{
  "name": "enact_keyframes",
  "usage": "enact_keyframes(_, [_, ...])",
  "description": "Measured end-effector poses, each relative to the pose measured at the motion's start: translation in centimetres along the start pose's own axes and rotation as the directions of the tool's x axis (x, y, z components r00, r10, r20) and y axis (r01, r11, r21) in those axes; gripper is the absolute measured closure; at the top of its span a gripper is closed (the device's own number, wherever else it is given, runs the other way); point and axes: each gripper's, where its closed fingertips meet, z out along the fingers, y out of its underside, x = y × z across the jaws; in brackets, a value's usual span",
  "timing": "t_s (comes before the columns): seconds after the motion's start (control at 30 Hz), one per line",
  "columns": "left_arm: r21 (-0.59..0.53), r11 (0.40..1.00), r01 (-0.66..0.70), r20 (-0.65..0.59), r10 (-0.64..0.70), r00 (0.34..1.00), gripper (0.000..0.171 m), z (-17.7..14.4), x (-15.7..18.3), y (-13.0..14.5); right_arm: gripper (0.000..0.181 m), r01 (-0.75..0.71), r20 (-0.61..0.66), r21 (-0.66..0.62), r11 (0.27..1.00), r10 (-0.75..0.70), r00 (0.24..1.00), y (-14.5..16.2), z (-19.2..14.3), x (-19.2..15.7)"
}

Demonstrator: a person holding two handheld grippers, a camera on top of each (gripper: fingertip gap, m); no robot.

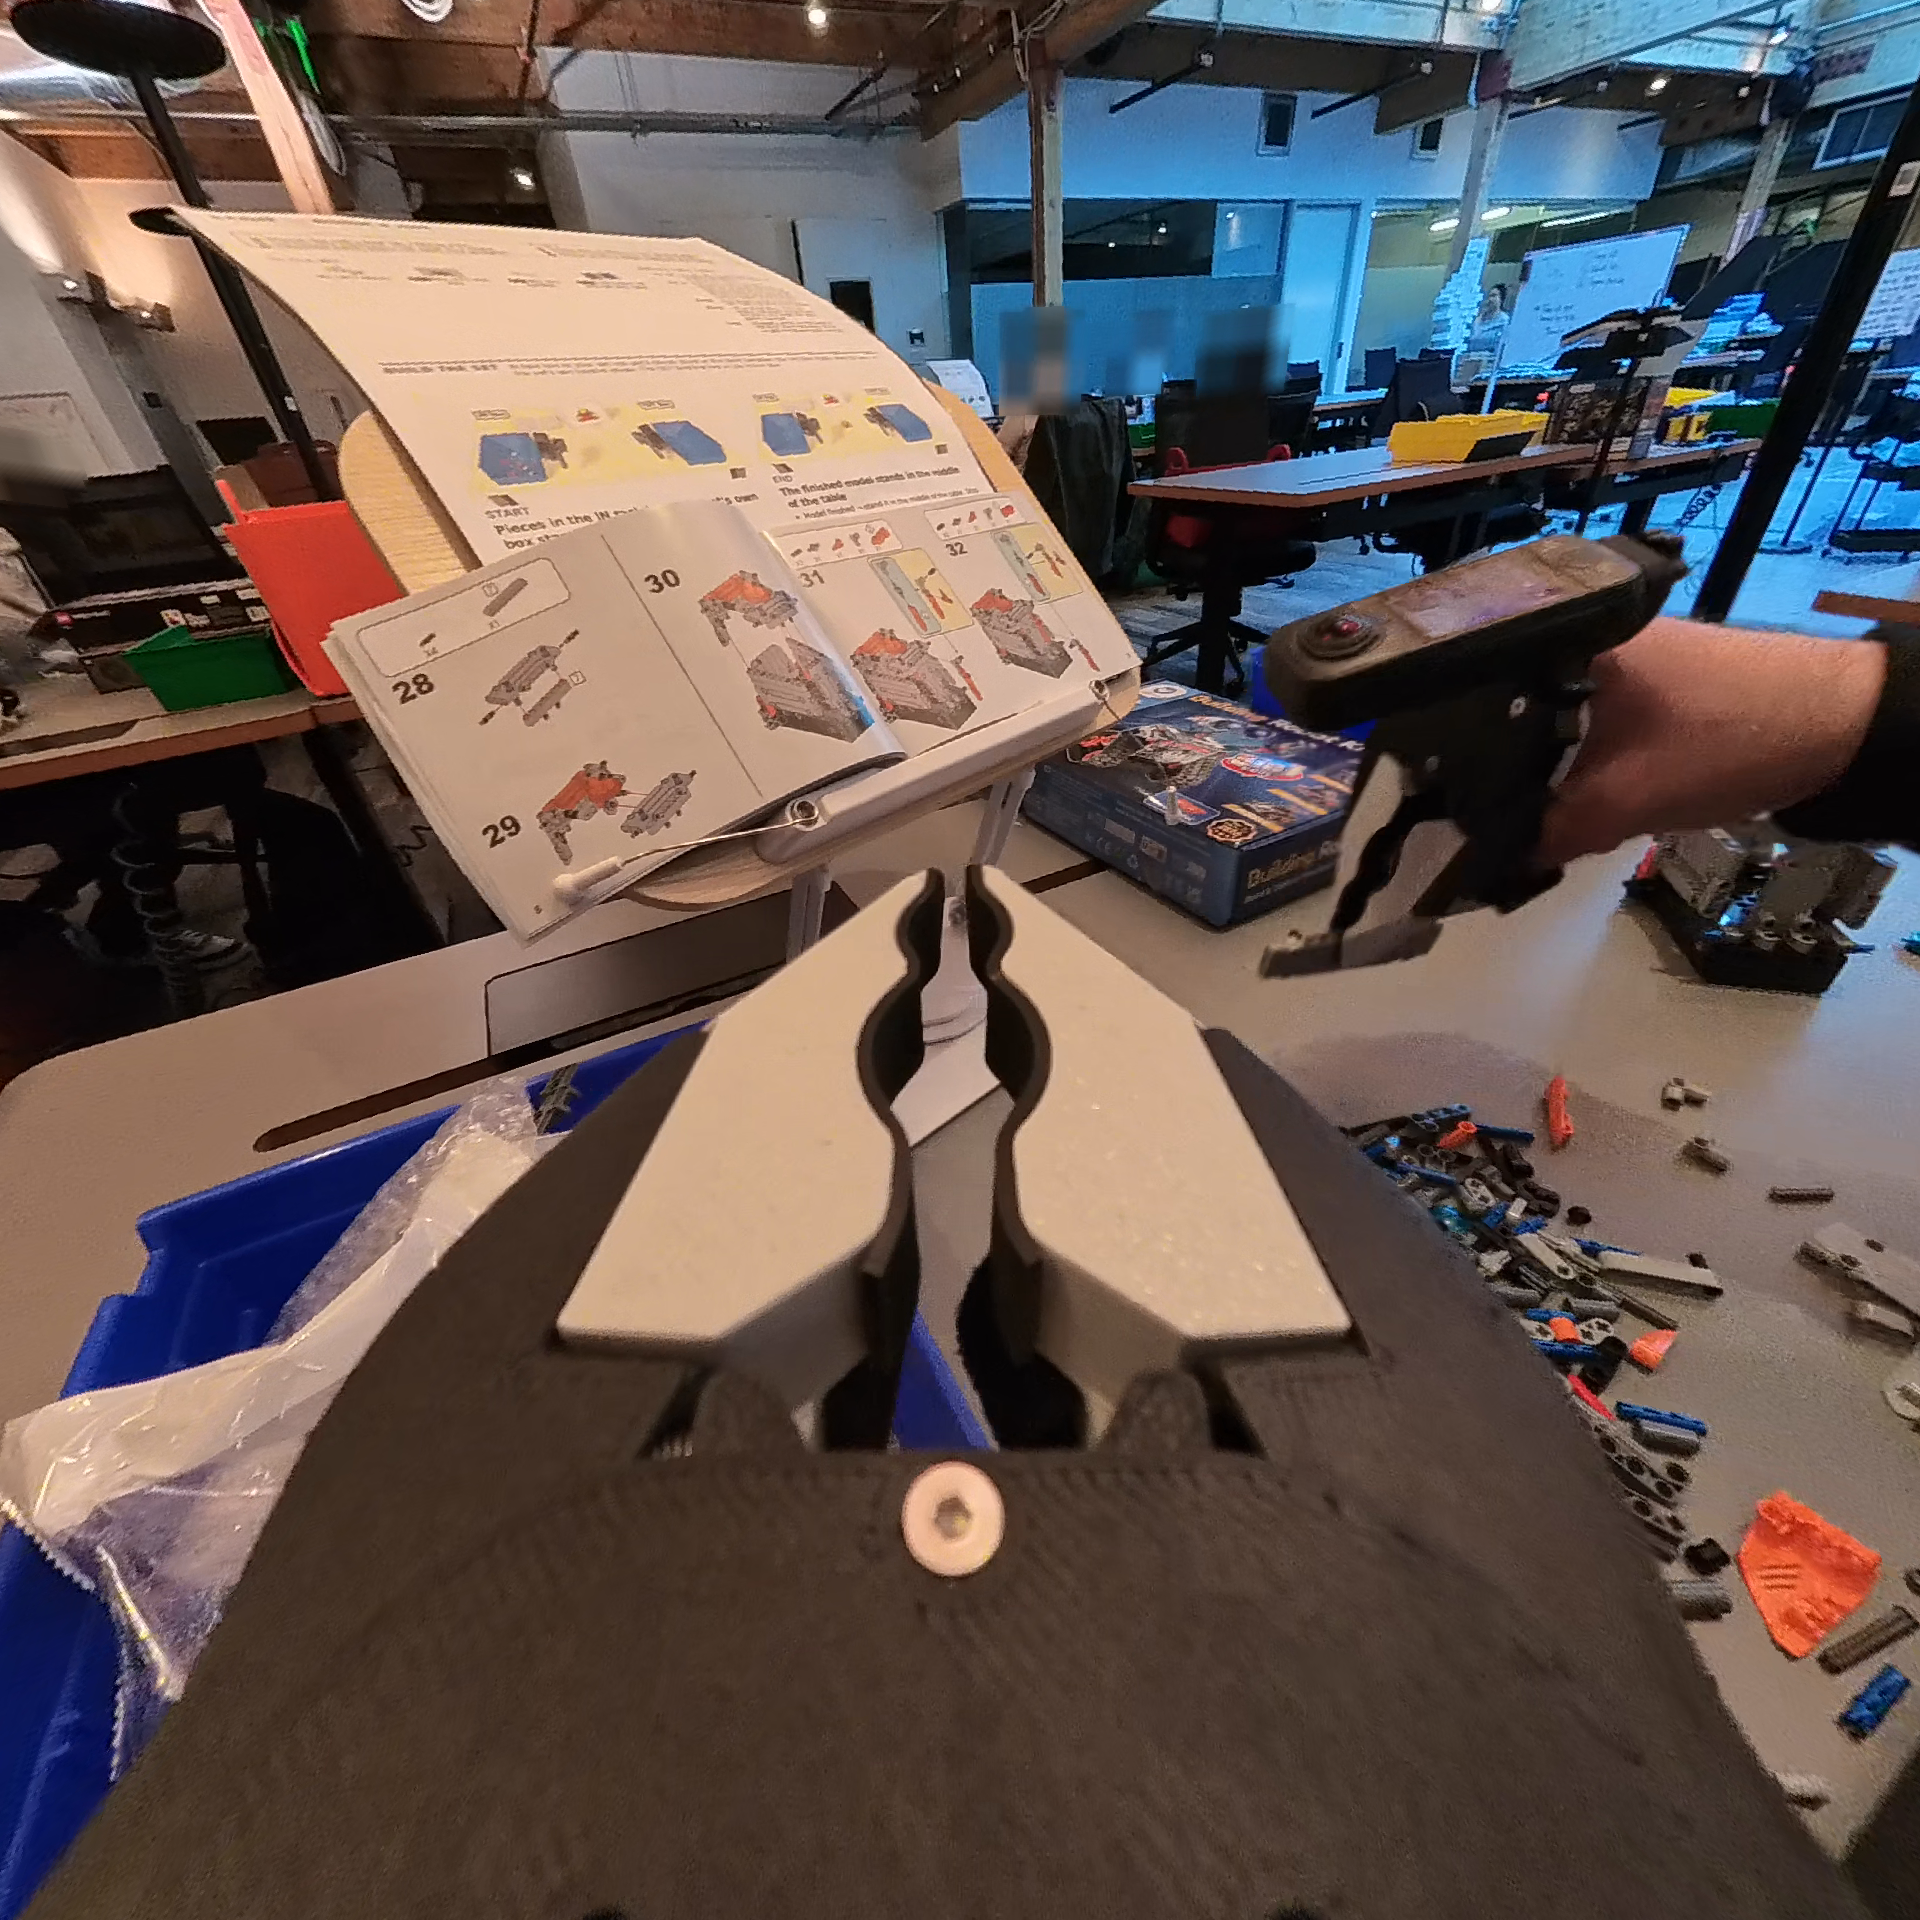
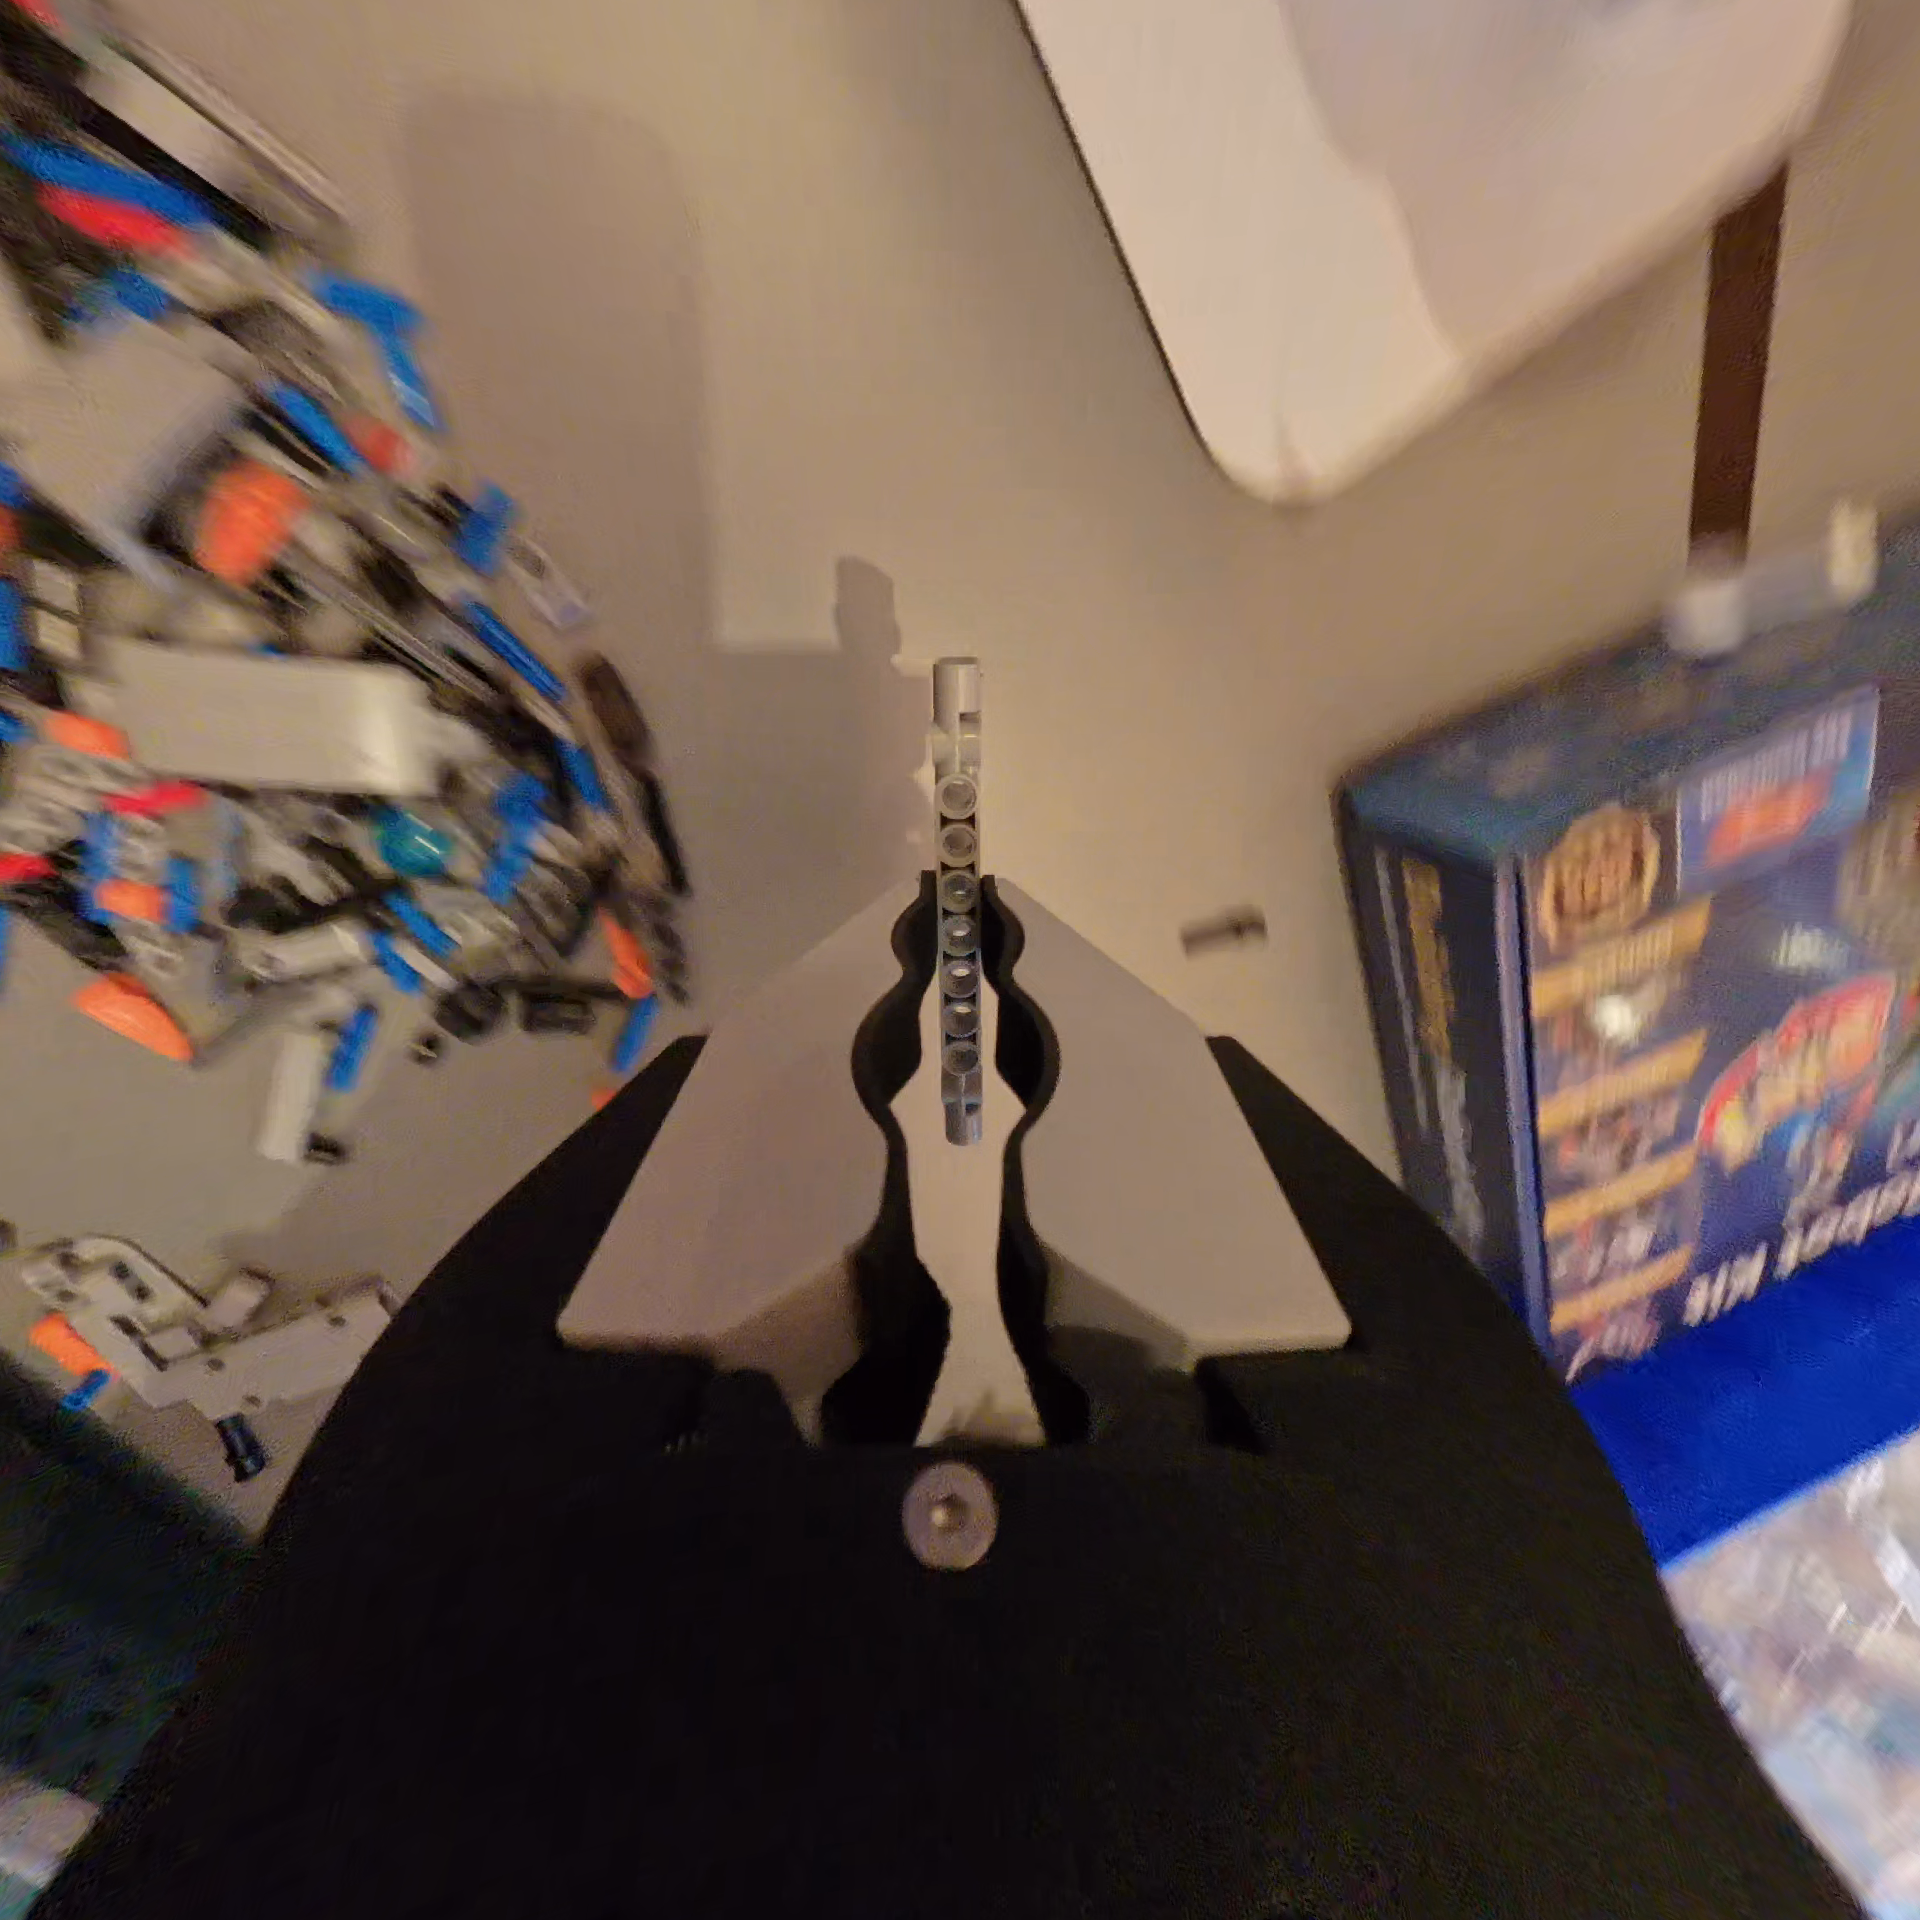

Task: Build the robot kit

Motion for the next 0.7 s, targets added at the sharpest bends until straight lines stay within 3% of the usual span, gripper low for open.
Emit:
enact_keyframes(0.1, [0.007,1.0,-0.004,-0.011,0.004,1.0,0.17,0.0,0.4,-0.2,0.177,-0.193,-0.077,-0.084,0.977,0.187,0.979,6.3,0.5,2.9])
enact_keyframes(0.27, [-0.004,1.0,0.002,-0.027,-0.002,1.0,0.169,0.3,0.7,0.1,0.177,-0.316,-0.057,-0.217,0.924,0.312,0.948,12.6,3.4,1.9])
enact_keyframes(0.4, [-0.003,1.0,0.009,-0.034,-0.009,0.999,0.169,0.4,0.9,0.2,0.176,-0.326,0.0,-0.191,0.926,0.333,0.943,12.0,3.4,-1.0])
enact_keyframes(0.5, [-0.001,1.0,0.01,-0.04,-0.01,0.999,0.169,0.4,1.0,0.1,0.176,-0.255,0.091,-0.171,0.952,0.273,0.958,10.2,3.0,-3.7])
enact_keyframes(0.7, [-0.006,1.0,0.008,-0.047,-0.008,0.999,0.17,0.7,1.2,0.3,0.176,-0.352,-0.094,-0.114,0.929,0.343,0.935,8.7,5.0,4.9])
